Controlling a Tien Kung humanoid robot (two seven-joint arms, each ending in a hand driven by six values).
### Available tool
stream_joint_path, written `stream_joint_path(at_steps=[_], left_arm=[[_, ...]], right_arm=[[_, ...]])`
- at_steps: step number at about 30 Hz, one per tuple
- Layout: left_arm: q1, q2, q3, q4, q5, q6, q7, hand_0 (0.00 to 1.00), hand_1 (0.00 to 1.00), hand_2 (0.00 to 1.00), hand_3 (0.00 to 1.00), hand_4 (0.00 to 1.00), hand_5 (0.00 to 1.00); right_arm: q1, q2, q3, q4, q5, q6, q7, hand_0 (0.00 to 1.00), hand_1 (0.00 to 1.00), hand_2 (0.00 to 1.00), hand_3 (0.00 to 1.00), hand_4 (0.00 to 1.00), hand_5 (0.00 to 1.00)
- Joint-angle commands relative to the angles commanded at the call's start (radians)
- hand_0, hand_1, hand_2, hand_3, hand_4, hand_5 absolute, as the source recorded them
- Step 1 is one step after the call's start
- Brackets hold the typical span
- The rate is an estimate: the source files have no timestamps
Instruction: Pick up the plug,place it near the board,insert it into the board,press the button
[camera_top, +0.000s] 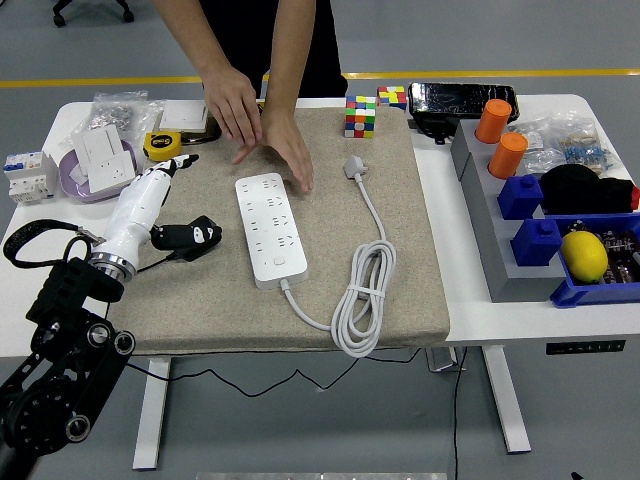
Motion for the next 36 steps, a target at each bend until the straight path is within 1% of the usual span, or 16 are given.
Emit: stream_joint_path(at_steps=[8, 9, 13, 17, 20, 21, 26, 27, 32, 33, 36], left_arm=[[-0.016, -0.015, 0.028, 0.05, -0.021, -0.011, 0.002, 0.925, 0.933, 0.847, 0.855, 0.998, 0.097], [-0.018, -0.019, 0.03, 0.059, -0.024, -0.01, 0.001, 0.922, 0.939, 0.876, 0.866, 0.998, 0.103], [-0.03, -0.031, 0.035, 0.1, -0.032, -0.007, -0.003, 0.922, 0.939, 0.876, 0.866, 0.998, 0.103], [-0.044, -0.042, 0.03, 0.156, -0.033, 0.01, -0.014, 0.917, 0.935, 0.875, 0.866, 0.998, 0.115], [-0.052, -0.05, 0.019, 0.187, -0.026, 0.025, -0.021, 0.917, 0.935, 0.875, 0.866, 0.998, 0.115], [-0.055, -0.053, 0.014, 0.198, -0.021, 0.031, -0.022, 0.915, 0.932, 0.92, 0.874, 0.998, 0.125], [-0.064, -0.061, -0.002, 0.231, -0.007, 0.045, -0.024, 0.915, 0.932, 0.92, 0.874, 0.998, 0.125], [-0.067, -0.062, -0.005, 0.24, -0.005, 0.048, -0.025, 0.907, 0.878, 0.796, 0.826, 0.998, 0.124], [-0.073, -0.065, -0.011, 0.27, -0.003, 0.066, -0.028, 0.907, 0.878, 0.796, 0.826, 0.998, 0.124], [-0.075, -0.065, -0.013, 0.275, -0.001, 0.067, -0.029, 0.827, 0.752, 0.612, 0.653, 0.998, 0.129], [-0.081, -0.065, -0.018, 0.291, 0.004, 0.067, -0.03, 0.827, 0.752, 0.612, 0.653, 0.998, 0.129]], right_arm=[[-0.001, 0.001, -0.005, 0.0, 0.002, 0.001, -0.001, 0.85, 0.784, 0.772, 0.79, 0.998, 0.989], [-0.001, 0.001, -0.006, 0.0, 0.003, 0.001, -0.001, 0.85, 0.784, 0.77, 0.791, 0.998, 0.988], [-0.001, 0.0, -0.006, 0.0, 0.001, 0.002, -0.001, 0.85, 0.784, 0.77, 0.791, 0.998, 0.988], [-0.002, 0.0, -0.006, 0.0, -0.001, 0.002, -0.001, 0.849, 0.783, 0.769, 0.791, 0.998, 0.988], [-0.001, -0.001, -0.006, 0.0, -0.002, 0.002, -0.002, 0.849, 0.783, 0.769, 0.791, 0.998, 0.988], [-0.001, -0.001, -0.007, 0.0, -0.001, 0.002, -0.001, 0.848, 0.782, 0.769, 0.79, 0.998, 0.988], [-0.003, -0.001, -0.007, 0.0, -0.002, 0.003, -0.002, 0.848, 0.782, 0.769, 0.79, 0.998, 0.988], [-0.003, -0.001, -0.007, 0.0, -0.002, 0.003, -0.002, 0.848, 0.781, 0.768, 0.79, 0.998, 0.987], [-0.003, 0.0, -0.008, 0.0, -0.001, 0.003, -0.002, 0.848, 0.781, 0.768, 0.79, 0.998, 0.987], [-0.002, 0.0, -0.008, 0.0, -0.001, 0.003, -0.001, 0.847, 0.781, 0.767, 0.79, 0.998, 0.988], [-0.001, 0.0, -0.01, 0.0, 0.002, 0.003, -0.001, 0.847, 0.781, 0.767, 0.79, 0.998, 0.988]])
